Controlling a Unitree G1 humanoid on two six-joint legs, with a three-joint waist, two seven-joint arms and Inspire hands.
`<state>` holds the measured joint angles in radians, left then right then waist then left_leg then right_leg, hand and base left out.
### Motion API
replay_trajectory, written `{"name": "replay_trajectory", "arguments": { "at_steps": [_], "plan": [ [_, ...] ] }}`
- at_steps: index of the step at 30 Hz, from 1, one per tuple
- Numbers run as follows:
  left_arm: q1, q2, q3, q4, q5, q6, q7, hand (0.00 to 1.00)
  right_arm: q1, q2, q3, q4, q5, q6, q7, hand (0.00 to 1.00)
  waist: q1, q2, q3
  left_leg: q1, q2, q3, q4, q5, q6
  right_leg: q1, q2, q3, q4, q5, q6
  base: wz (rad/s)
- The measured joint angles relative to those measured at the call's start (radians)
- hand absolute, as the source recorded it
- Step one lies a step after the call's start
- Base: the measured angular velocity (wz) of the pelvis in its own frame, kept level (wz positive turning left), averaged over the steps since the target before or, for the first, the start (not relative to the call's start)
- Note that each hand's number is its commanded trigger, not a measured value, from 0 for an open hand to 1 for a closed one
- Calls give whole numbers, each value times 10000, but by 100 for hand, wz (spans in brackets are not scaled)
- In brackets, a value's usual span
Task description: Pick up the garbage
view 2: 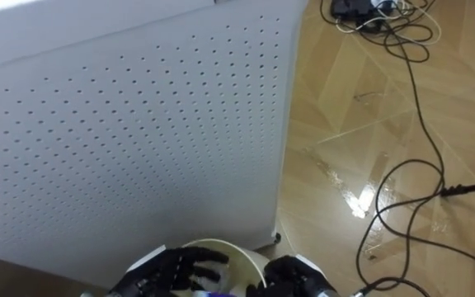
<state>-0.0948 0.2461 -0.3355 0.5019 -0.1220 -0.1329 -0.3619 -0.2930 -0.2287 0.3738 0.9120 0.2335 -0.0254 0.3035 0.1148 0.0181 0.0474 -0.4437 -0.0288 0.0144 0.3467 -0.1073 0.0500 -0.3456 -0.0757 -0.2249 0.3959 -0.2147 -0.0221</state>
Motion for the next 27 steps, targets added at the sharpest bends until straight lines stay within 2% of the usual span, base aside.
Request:
{"name": "replay_trajectory", "arguments": {
  "at_steps": [10,15,18,21,22,23,25,27],
  "plan": [
    [92,-47,-41,84,-20,0,47,0,259,-95,29,298,54,-42,-46,100,-11,27,-16,159,-6,-2,43,1,0,180,-16,33,5,2,-5,0],
    [249,-83,-27,91,-23,-4,45,0,317,-115,33,301,174,-43,-49,100,-4,74,-70,413,-17,70,-32,1,0,384,-36,51,-16,-19,-10,-1],
    [311,-216,-11,172,-37,-14,66,0,375,-236,-10,301,380,-64,-46,100,6,86,-94,545,-28,14,-49,2,0,529,-44,27,-42,-33,-16,1],
    [722,-223,7,199,-47,-63,300,0,566,-345,-56,367,376,-83,-44,100,-44,85,-160,949,-44,3,-146,1,0,1013,-30,-22,-321,-32,-15,3],
    [986,-218,76,237,-47,-101,417,0,725,-376,-73,367,379,-97,-45,100,-46,55,-236,1162,-53,13,-249,1,0,1216,-34,-28,-390,-32,-11,0],
    [1194,-226,183,568,-58,-287,524,0,927,-379,-145,372,363,-132,-53,100,-40,4,-301,1423,-61,36,-418,1,-1,1425,-28,1,-552,-37,-2,-4],
    [1570,-187,385,921,-59,-310,753,0,1265,-396,-327,369,364,-280,-55,100,-87,-35,-365,1674,-54,39,-501,-8,-15,1737,5,-46,-754,-40,2,4],
    [2001,-179,631,1235,-255,-318,940,0,1712,-428,-631,367,409,-376,-63,100,-155,-67,-378,1980,-58,20,-656,-15,-27,2060,38,-58,-939,-30,9,7]
  ]
}}
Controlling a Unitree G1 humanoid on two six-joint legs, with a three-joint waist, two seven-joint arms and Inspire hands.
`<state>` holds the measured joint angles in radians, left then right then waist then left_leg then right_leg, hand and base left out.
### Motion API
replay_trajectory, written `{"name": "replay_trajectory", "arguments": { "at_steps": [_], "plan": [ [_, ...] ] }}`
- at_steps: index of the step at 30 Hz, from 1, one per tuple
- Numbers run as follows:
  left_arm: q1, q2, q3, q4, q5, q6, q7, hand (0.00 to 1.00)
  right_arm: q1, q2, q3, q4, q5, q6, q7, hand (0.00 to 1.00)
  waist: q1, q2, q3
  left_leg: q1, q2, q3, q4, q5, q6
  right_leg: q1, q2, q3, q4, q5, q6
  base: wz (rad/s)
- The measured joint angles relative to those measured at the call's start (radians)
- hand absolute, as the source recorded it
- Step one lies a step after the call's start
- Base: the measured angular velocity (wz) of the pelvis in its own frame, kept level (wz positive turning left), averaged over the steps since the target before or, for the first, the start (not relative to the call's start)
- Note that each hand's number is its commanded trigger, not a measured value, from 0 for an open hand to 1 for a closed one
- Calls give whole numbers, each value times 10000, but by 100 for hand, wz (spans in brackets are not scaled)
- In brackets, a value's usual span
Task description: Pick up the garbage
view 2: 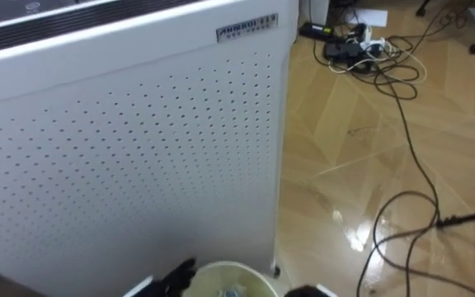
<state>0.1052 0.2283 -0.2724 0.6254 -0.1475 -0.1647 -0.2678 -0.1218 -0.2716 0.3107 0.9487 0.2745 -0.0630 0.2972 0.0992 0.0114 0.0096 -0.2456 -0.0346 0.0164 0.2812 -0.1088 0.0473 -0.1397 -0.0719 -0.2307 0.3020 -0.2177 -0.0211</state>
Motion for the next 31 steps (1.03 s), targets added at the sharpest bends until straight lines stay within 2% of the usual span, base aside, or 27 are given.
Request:
{"name": "replay_trajectory", "arguments": {
  "at_steps": [3,5,8,13,14,18,20,27,31],
  "plan": [
    [616,-21,474,1146,-407,-84,211,0,680,10,-353,-24,35,-8,-190,100,-28,-52,-28,642,2,80,-328,-14,-27,599,36,48,-346,20,14,-8],
    [1331,-36,1137,1508,-1087,-78,467,0,1196,23,-828,-21,135,-13,-253,100,-176,-162,-93,891,-2,72,-457,-37,-65,925,53,7,-543,21,15,3],
    [1986,-37,1693,1871,-1705,-144,777,0,1895,13,-1492,229,871,-92,-362,100,-183,-263,-64,1237,-26,89,-568,-64,-85,1296,57,-50,-818,21,22,5],
    [2145,-328,2622,3149,-2158,-210,1269,0,2539,291,-2709,1424,1596,-231,-499,100,-261,-269,-41,1864,-47,104,-866,-119,-108,1937,78,-65,-1183,33,52,-1],
    [2160,-380,2754,3433,-2153,-240,1361,0,2713,339,-2904,1568,1671,-234,-598,100,-259,-277,-61,1922,-44,110,-857,-184,-114,1991,97,16,-1181,12,73,-6],
    [2195,-515,3151,4227,-2261,-244,1620,0,2898,440,-3155,2225,2380,-293,-946,100,-410,-199,-56,2145,-47,143,-931,-251,-116,2184,108,115,-1269,-8,93,-8],
    [2185,-606,3548,4605,-2361,-219,1737,0,3123,543,-3422,2460,2734,-274,-995,100,-398,-220,-55,2358,-25,318,-1023,-291,-129,2320,128,274,-1322,-23,96,-17],
    [2145,-654,4465,5103,-2355,311,1802,0,3363,824,-4234,2922,3361,-67,-1079,100,-541,-301,-55,2593,18,497,-1009,-424,-152,2526,157,430,-1371,-38,103,-9],
    [2118,-850,4935,5384,-2352,564,2004,0,3264,902,-4522,3066,3488,132,-1311,100,-619,-276,-46,2685,46,602,-965,-507,-154,2619,204,600,-1485,-39,102,-8]
  ]
}}
